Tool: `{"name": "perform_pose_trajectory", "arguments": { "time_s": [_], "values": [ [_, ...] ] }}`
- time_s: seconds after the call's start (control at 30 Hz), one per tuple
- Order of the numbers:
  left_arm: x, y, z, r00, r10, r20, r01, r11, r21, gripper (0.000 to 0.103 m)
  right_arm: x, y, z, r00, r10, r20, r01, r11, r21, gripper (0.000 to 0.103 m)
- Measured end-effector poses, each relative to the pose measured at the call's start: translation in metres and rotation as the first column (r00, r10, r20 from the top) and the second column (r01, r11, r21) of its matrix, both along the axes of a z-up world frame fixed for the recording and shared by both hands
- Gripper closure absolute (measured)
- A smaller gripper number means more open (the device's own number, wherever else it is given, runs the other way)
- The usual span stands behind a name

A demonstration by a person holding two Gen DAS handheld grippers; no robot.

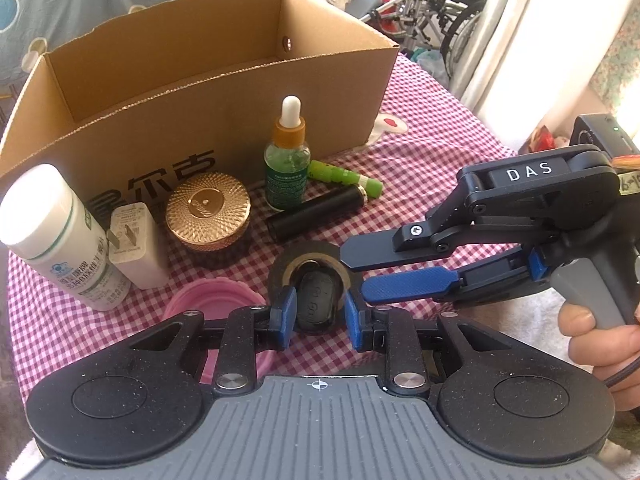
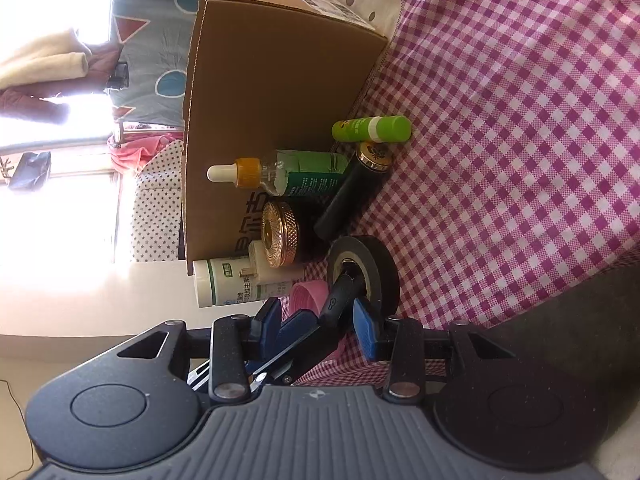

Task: Organize rigid objects
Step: 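Lift the key fob with the right gripper and carry it over the box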

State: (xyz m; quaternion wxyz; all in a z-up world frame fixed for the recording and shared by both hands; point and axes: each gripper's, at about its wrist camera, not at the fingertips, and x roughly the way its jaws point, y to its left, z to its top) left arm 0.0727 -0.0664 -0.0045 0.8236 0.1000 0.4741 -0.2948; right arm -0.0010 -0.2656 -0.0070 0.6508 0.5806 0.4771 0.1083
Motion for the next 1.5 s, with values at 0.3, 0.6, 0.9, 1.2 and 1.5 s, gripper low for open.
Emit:
{"name": "perform_pose_trajectory", "arguments": {
  "time_s": [0.3,0.6,0.9,1.2,1.5],
  "values": [
    [0.011,-0.011,-0.008,0.996,-0.056,-0.073,0.061,0.996,0.068,0.056,0.002,-0.001,-0.013,1.0,0.004,-0.023,-0.003,0.999,0.053,0.06],
    [0.0,-0.018,-0.002,0.994,-0.071,-0.088,0.071,0.997,-0.006,0.057,-0.007,-0.014,-0.02,1.0,-0.001,-0.023,0.003,0.997,0.071,0.06],
    [0.0,-0.019,-0.002,0.994,-0.079,-0.072,0.075,0.996,-0.055,0.057,-0.001,-0.011,-0.012,1.0,0.014,-0.006,-0.014,0.998,0.057,0.061],
    [0.003,-0.005,-0.005,0.994,-0.07,-0.08,0.064,0.995,-0.079,0.057,0.013,0.001,0.001,0.998,0.056,-0.023,-0.056,0.998,-0.007,0.061],
    [0.007,0.009,-0.008,0.993,-0.073,-0.09,0.059,0.987,-0.152,0.057,0.04,0.019,0.014,0.989,0.126,-0.078,-0.135,0.983,-0.122,0.069]
  ]
}}
